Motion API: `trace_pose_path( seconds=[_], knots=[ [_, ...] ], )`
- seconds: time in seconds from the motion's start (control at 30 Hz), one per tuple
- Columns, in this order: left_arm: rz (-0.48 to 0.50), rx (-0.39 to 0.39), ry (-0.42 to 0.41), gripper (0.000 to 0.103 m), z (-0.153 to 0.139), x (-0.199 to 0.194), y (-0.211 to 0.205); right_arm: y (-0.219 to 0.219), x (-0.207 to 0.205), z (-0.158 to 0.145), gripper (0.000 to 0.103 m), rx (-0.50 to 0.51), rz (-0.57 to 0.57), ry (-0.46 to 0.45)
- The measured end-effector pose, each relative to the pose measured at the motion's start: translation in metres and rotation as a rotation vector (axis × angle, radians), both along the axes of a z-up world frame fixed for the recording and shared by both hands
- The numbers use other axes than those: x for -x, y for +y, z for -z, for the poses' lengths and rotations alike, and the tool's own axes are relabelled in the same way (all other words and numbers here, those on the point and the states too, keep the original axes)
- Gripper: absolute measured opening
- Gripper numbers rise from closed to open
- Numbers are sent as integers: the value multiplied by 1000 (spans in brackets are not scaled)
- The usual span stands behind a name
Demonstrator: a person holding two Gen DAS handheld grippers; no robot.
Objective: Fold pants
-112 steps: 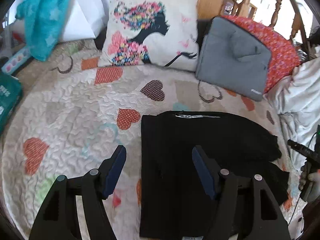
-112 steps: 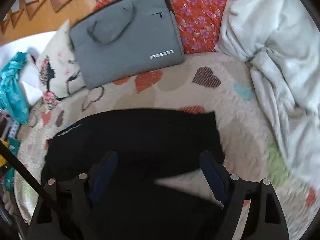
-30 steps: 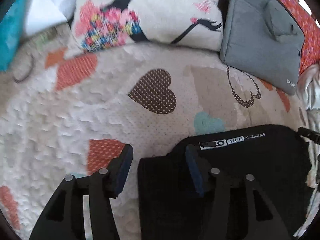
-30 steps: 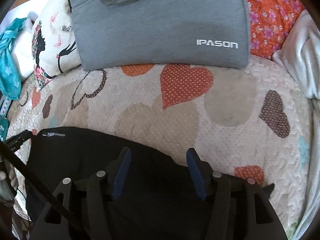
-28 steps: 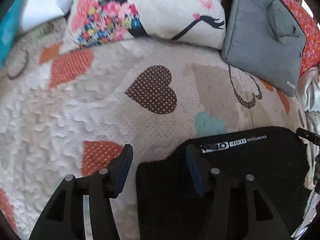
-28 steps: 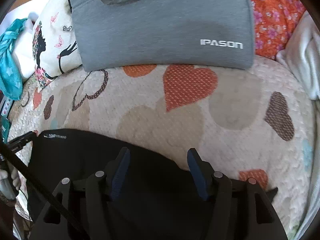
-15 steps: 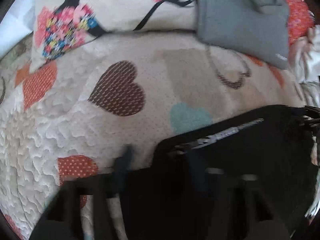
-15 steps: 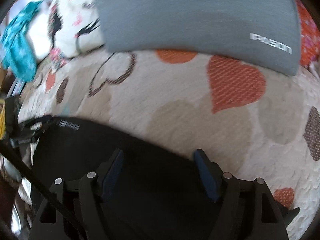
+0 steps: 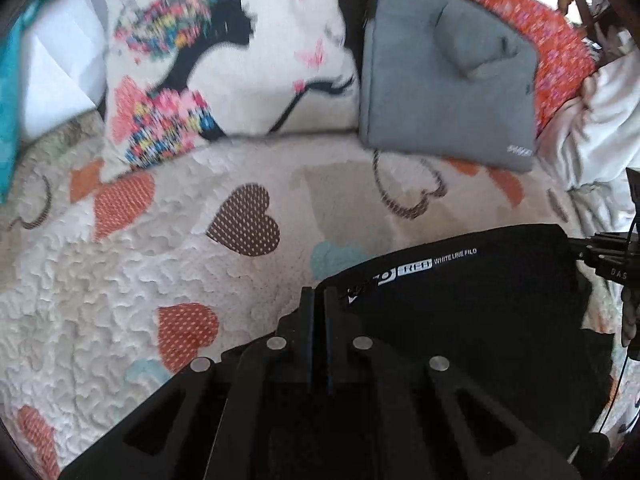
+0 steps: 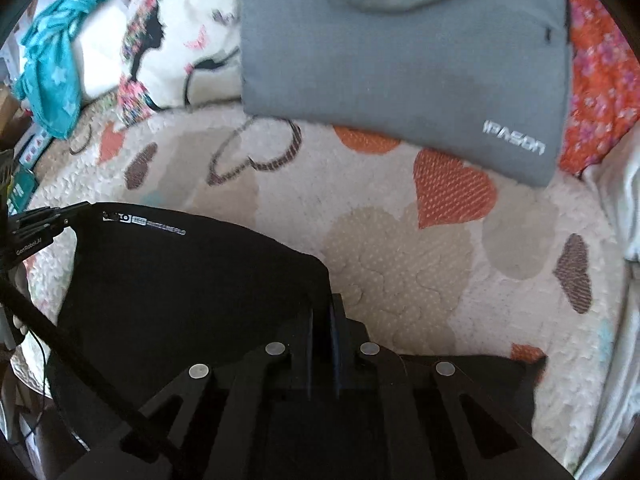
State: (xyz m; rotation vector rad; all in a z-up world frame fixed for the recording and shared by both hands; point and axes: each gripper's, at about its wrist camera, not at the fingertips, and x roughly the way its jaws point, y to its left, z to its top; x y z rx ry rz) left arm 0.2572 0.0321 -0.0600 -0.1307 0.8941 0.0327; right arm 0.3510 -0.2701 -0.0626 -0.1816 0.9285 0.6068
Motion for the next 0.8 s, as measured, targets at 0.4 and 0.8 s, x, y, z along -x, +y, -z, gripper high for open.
trace_pose_path(
  seconds=[0.4, 0.8],
  knots=[
    [79, -29, -156, 4, -52, 159, -29, -52, 153, -5, 8, -46, -10, 18],
    [-24, -69, 59, 5, 15, 271, -29, -85, 235, 49, 32, 25, -11, 170]
  ],
)
